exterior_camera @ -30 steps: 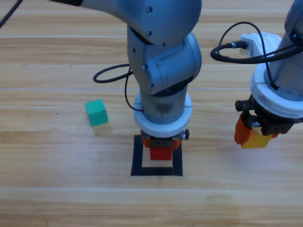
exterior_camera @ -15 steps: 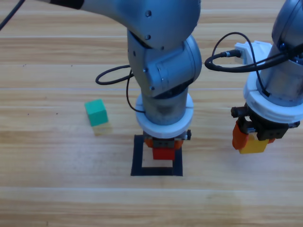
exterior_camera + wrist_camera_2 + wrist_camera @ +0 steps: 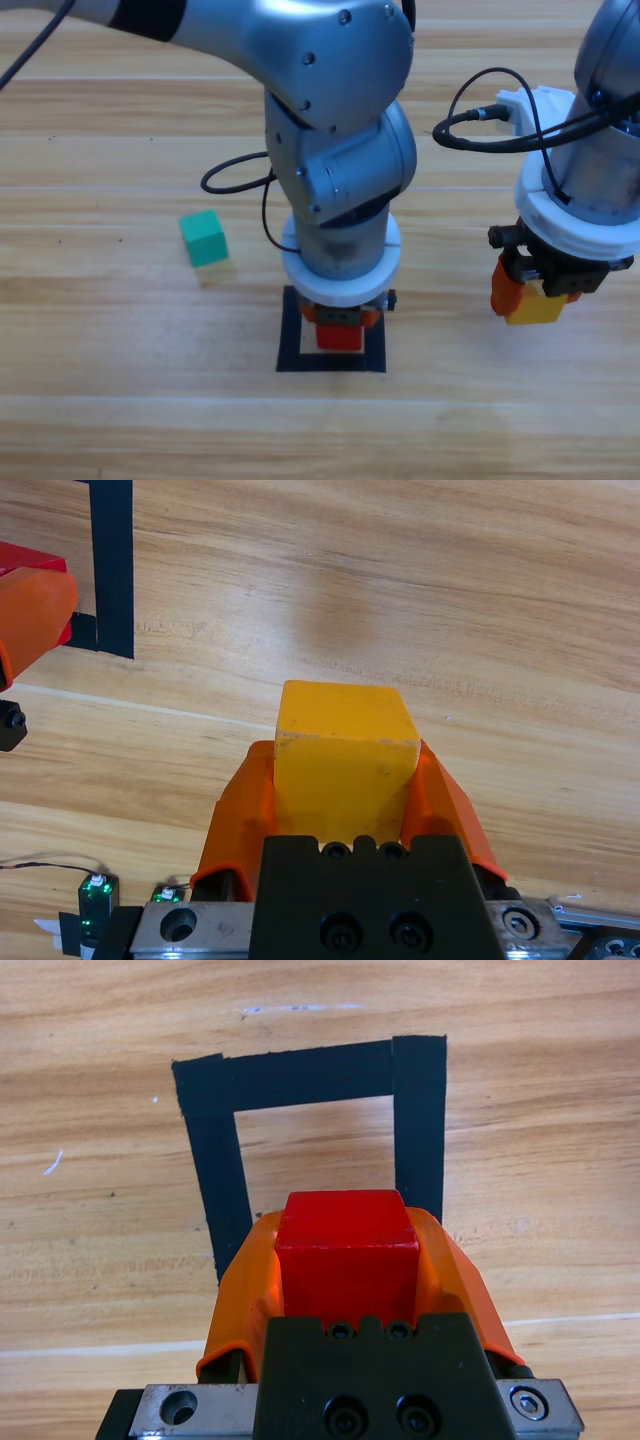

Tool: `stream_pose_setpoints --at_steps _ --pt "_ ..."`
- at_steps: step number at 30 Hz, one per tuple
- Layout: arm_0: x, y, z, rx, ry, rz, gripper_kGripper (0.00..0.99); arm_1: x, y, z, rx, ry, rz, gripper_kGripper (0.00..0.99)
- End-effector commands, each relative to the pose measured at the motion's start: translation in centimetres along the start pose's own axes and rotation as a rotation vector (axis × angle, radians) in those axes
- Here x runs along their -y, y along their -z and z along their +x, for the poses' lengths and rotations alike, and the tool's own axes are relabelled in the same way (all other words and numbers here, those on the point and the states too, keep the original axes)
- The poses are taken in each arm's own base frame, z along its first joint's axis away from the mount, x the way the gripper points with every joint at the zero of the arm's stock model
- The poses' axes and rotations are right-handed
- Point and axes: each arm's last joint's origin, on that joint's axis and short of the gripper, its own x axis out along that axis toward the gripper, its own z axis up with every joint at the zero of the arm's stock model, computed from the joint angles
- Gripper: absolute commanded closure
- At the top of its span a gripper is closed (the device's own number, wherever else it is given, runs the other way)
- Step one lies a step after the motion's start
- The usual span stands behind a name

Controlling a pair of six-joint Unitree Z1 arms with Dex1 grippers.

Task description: Stack the blocks in the rectangular block: red at the bottom, yellow in the middle, green on top

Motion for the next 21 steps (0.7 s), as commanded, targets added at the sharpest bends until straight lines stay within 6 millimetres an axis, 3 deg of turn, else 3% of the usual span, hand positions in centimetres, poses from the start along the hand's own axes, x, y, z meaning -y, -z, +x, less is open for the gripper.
stream_pose_setpoints --at_steps 1,21 --pt "-0.3 -0.2 2.5 -0.011 -0.036 0.001 0.949 0.3 -1.1 1.4 -0.033 0.014 0.024 0.99" --pt "-1.0 -1.0 4.5 -0.015 -0.069 -0.042 0.949 0.3 -1.1 1.5 -0.032 0.013 0.022 0.99"
